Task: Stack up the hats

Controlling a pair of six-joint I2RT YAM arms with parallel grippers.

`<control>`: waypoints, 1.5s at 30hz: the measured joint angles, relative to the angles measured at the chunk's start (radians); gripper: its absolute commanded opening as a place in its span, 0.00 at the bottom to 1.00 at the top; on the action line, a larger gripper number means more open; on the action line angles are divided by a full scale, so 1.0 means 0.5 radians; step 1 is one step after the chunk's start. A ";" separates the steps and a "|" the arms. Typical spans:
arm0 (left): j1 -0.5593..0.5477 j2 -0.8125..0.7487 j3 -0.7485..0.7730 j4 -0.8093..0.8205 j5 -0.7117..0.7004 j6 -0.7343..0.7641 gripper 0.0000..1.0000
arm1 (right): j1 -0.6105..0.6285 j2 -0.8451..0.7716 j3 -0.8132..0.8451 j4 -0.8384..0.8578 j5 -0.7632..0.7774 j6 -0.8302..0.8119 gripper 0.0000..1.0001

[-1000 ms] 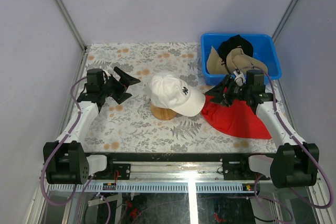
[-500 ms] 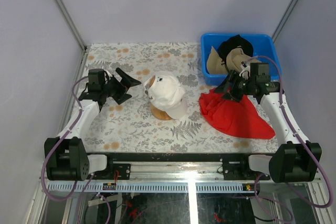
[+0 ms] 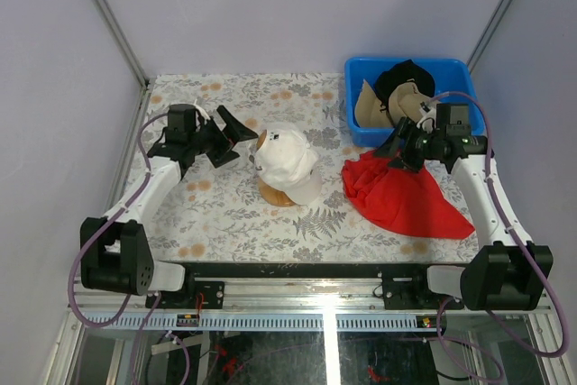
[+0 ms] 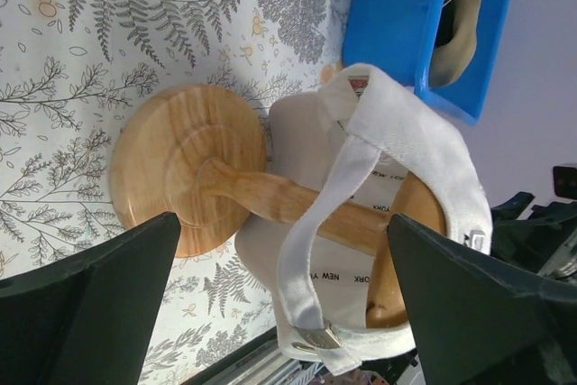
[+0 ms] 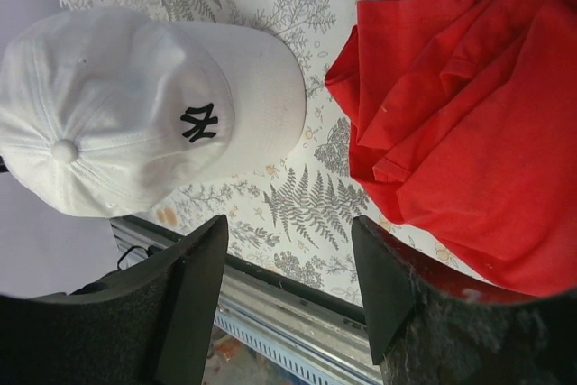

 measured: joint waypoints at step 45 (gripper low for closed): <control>-0.060 -0.368 0.042 -0.378 -0.288 0.085 1.00 | -0.266 1.289 1.681 -0.353 0.600 -0.337 0.62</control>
